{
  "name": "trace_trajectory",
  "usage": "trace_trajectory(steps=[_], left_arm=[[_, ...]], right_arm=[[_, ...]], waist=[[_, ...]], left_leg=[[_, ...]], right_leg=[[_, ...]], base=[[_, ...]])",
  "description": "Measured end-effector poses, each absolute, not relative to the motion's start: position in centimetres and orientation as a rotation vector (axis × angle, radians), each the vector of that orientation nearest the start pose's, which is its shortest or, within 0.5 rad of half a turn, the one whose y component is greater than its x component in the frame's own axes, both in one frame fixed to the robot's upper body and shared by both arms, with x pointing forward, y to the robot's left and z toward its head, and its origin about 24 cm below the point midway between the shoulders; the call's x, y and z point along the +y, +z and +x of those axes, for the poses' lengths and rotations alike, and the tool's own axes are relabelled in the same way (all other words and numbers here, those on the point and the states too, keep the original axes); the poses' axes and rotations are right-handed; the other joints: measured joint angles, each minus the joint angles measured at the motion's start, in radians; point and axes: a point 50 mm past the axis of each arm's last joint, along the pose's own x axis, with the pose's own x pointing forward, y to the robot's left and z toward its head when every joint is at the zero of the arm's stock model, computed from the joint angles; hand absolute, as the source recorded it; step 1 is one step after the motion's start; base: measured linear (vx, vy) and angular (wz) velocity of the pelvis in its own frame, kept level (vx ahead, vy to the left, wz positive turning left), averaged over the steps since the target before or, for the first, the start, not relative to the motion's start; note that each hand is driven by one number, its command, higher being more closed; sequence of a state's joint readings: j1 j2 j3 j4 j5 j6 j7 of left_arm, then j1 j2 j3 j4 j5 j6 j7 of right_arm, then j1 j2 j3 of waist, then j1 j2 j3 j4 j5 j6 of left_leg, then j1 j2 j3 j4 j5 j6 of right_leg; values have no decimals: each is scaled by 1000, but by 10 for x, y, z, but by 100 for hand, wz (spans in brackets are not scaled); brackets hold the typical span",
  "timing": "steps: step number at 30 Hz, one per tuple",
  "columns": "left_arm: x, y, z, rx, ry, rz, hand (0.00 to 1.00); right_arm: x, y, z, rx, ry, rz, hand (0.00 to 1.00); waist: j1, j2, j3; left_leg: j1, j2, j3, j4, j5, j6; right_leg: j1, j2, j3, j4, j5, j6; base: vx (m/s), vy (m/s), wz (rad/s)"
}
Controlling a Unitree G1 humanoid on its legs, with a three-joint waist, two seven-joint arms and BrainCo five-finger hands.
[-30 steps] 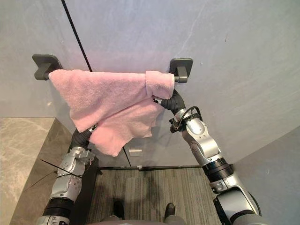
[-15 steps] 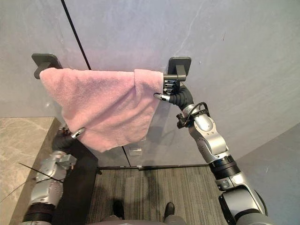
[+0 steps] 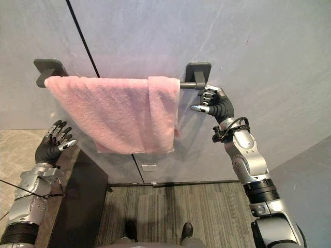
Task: Organize washtable
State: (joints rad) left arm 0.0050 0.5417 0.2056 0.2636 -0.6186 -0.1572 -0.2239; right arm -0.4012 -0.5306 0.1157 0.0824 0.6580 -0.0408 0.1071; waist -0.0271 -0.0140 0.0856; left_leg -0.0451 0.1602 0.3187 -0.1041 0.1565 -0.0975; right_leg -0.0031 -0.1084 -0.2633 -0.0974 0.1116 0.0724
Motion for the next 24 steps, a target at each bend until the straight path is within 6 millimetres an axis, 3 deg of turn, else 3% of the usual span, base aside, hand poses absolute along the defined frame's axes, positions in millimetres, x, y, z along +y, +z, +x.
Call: trace_trajectory(steps=[4, 6, 7, 10, 12, 14, 18, 24], left_arm=[[313, 64, 239, -50, 75, -64, 0], [321, 75, 235, -115, 136, -85, 0], [326, 78, 232, -146, 178, -105, 0], [354, 104, 204, -360, 467, -178, 0], [359, 116, 191, -448, 573, -181, 0], [359, 131, 182, -537, 618, -166, 0], [345, 171, 173, -731, 630, -46, 0], [335, 196, 161, -873, 631, 7, 0]], right_arm=[[-207, 148, 311, -276, 242, 98, 0], [-247, 144, 291, -318, 49, 170, 0], [-257, 143, 286, -332, -15, 187, 0], [-316, 152, 250, -469, -435, 236, 0], [-334, 162, 228, -555, -605, 218, 0], [-337, 174, 217, -628, -671, 189, 0], [-324, 207, 200, -826, -686, 124, 0], [-291, 218, 205, -915, -550, 137, 0]], waist=[[2, 1, -1], [11, 2, -1], [10, 2, -1], [-4, 18, -13], [-12, 35, -24], [-16, 51, -35], [-18, 80, -58], [-17, 80, -71]], left_leg=[[1, -1, -1, 0, 2, 2], [7, -6, -10, 0, 4, 5], [9, -7, -11, 0, 4, 5], [11, -11, -16, 0, 4, 5], [19, -13, -21, 0, 3, 4], [33, -12, -19, 0, -3, -4], [44, -2, -19, 0, -11, -14], [43, -3, -19, 0, -11, -14]], right_leg=[[2, 1, -2, 0, 2, -3], [13, 2, -14, 0, 0, -2], [17, 1, -15, 0, -1, 0], [22, -2, -28, 0, -6, -1], [34, -3, -36, 0, -14, -4], [40, -3, -36, -3, -25, 2], [51, 1, -37, -4, -26, 0], [52, 1, -38, -4, -26, 1]], base=[[0, 0, 2], [0, 0, 13], [5, 1, 9], [16, 1, 5], [13, -2, 8], [-9, -7, -2], [0, 0, 0], [0, 0, 0]])
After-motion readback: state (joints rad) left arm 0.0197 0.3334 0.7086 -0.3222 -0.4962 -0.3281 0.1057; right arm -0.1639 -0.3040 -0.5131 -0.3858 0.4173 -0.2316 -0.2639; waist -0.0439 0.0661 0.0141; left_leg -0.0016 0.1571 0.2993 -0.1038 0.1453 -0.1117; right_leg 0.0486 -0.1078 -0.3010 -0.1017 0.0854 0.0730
